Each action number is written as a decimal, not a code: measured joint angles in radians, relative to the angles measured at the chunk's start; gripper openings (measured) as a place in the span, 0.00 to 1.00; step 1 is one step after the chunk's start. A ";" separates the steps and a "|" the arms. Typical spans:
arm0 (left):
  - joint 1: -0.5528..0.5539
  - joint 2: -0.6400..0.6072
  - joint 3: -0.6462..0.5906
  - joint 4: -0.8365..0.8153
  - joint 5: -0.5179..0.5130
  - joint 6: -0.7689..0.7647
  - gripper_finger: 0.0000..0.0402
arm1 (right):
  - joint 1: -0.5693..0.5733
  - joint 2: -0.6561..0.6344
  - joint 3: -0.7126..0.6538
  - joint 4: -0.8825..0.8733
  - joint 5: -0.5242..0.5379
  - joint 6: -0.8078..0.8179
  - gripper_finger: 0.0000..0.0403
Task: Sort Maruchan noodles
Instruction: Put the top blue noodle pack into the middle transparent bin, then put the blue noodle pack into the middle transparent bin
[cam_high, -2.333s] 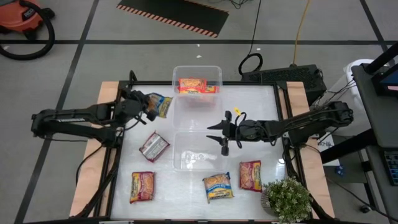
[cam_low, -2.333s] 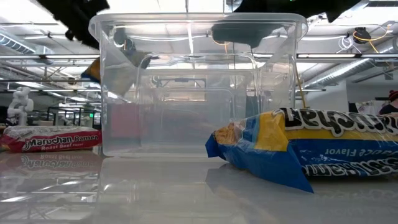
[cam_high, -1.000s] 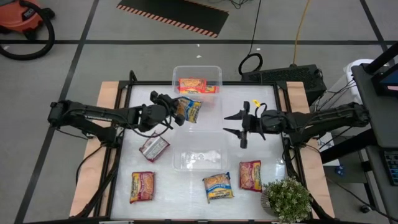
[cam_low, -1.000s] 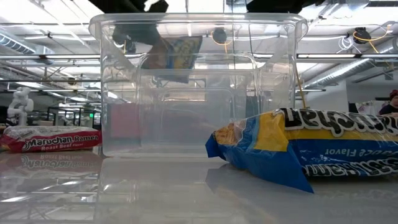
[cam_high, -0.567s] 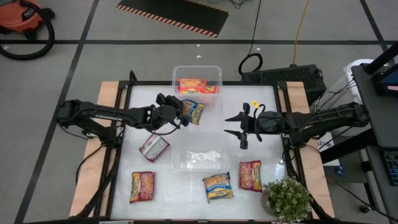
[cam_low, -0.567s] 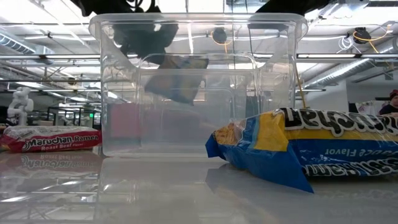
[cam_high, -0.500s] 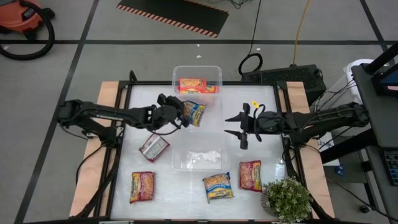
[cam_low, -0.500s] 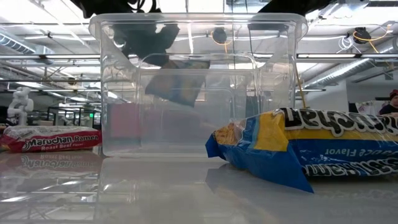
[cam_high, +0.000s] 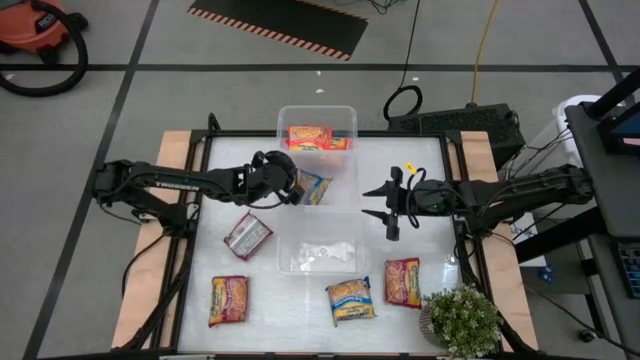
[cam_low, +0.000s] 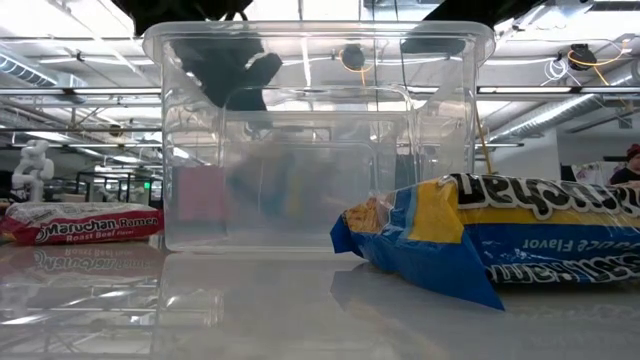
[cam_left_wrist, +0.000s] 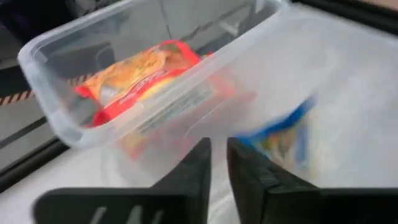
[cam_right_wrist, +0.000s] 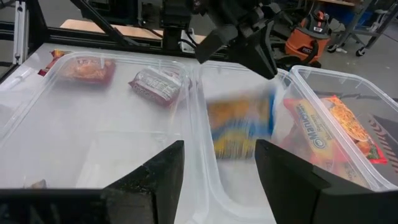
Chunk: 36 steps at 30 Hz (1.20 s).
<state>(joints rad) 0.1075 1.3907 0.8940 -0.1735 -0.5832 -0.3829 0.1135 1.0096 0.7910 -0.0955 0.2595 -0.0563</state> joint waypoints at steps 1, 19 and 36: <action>0.003 0.000 0.000 -0.014 0.000 -0.007 0.17 | 0.000 0.000 0.000 0.000 0.000 0.000 0.48; -0.048 -0.251 0.001 -0.223 0.060 0.115 0.25 | 0.068 0.000 0.000 0.001 0.025 0.110 0.48; -0.116 -0.421 -0.061 -0.344 0.065 0.168 0.25 | 0.427 0.185 0.149 -0.195 0.213 0.541 0.48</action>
<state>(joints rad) -0.0090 0.9694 0.8330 -0.5173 -0.5179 -0.2153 0.5401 1.1946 0.9405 -0.2902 0.4724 0.4845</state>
